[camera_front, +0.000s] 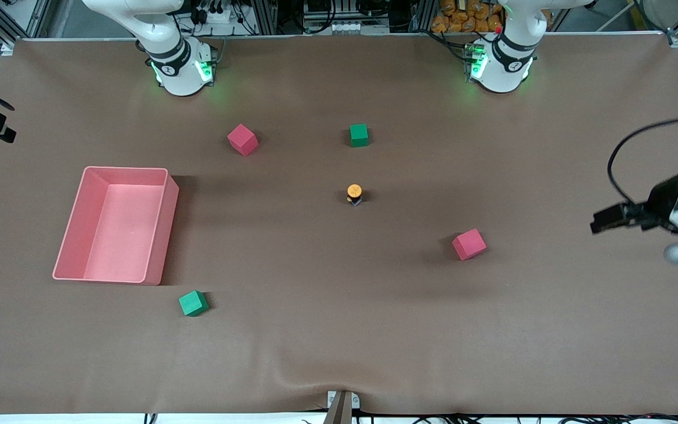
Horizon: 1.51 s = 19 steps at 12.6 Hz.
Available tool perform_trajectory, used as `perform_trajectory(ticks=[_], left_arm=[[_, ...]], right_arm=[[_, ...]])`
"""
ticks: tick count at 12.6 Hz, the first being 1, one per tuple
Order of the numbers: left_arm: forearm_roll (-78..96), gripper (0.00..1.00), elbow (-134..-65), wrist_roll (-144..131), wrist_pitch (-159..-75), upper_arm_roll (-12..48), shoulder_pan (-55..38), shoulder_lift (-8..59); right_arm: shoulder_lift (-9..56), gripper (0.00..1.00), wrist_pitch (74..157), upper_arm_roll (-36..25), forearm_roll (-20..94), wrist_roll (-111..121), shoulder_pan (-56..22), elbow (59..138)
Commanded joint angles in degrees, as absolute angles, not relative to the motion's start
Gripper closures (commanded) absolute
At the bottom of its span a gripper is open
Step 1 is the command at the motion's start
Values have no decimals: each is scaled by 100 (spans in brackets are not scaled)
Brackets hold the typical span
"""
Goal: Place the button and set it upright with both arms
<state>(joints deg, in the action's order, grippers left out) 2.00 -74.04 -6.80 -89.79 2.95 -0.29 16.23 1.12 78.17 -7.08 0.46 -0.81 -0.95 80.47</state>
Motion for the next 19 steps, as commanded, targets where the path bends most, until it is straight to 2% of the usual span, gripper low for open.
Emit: perform_trajectory(ticks=[1,4,6,9,11,19], left_arm=[[255,0,-8408,-598,-8799,28,-201,487],[246,0,-8876,-756,-8324,0,-290,-419],[220,0,-8912,-747,-8088,-9,-290,-658],[-61,0,-8763,-669,-8339,-9,-351,-292],[17,0,-8527,-616,-8481,-280,-369,7],[26,0,-8473,-589,-8473,-273,-483,-26]], right_arm=[[105,0,7770,-694,105,-167,-70,8016],[105,0,7770,-694,105,-167,-70,8016],[105,0,7770,-694,105,-158,-70,8024],[132,0,7770,-694,105,-167,-70,8024],[141,0,7769,-694,105,-167,-70,8024],[141,0,7769,-694,105,-167,-70,8024]])
